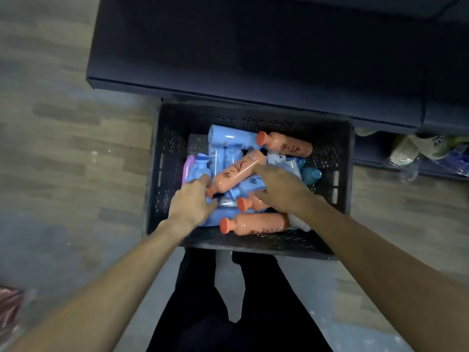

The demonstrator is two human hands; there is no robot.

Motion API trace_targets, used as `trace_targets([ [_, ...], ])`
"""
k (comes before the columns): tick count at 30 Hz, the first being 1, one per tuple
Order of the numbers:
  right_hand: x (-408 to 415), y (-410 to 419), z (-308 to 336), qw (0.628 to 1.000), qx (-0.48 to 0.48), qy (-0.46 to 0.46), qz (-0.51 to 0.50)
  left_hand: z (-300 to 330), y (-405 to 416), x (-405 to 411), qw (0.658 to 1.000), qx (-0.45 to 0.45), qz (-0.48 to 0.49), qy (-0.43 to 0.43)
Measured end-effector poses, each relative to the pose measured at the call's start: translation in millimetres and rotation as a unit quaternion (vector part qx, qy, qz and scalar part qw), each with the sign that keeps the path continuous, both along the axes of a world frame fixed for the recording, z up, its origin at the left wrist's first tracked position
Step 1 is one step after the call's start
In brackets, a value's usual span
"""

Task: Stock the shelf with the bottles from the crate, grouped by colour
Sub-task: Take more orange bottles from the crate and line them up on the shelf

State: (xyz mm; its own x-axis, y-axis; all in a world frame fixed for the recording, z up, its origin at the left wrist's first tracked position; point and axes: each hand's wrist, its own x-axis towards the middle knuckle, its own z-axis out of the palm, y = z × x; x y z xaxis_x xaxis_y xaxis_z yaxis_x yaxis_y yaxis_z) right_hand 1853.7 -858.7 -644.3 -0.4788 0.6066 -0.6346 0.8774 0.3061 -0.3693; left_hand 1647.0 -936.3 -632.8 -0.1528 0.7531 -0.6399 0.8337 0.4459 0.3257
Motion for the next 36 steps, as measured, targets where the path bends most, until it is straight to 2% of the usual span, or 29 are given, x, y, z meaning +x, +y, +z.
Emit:
trace_targets([
  [6, -56.0, 17.4, -65.4, 0.991, 0.006, 0.01, 0.13, -59.7, -12.9, -4.6, 1.0, -0.003, 0.025, -0.002],
  [11, -89.3, 19.9, -103.8, 0.964, 0.012, -0.008, 0.266, -82.8, -34.6, -7.3, 0.999, -0.008, 0.053, -0.006],
  [22, -107.6, 28.8, -123.7, 0.939, 0.043, -0.056, 0.337, -92.6, -57.1, -10.3, 0.999, -0.022, 0.044, -0.014],
  [26, -91.2, 22.9, -117.5, 0.959, 0.085, -0.017, 0.268, -87.8, -62.3, -9.8, 0.999, -0.021, 0.037, -0.011],
  [30, -79.9, 24.5, -83.1, 0.992, 0.061, 0.075, 0.079, -67.2, -62.0, -5.7, 1.0, -0.011, -0.01, -0.007],
  [32, -79.1, 24.2, -53.2, 0.99, 0.047, 0.135, -0.023, -51.0, -59.4, -3.6, 1.0, -0.001, -0.015, 0.0],
  [36, -87.4, 10.4, 25.7, 0.956, 0.04, 0.218, -0.19, -2.0, -48.5, -7.7, 0.997, 0.065, 0.041, -0.021],
])
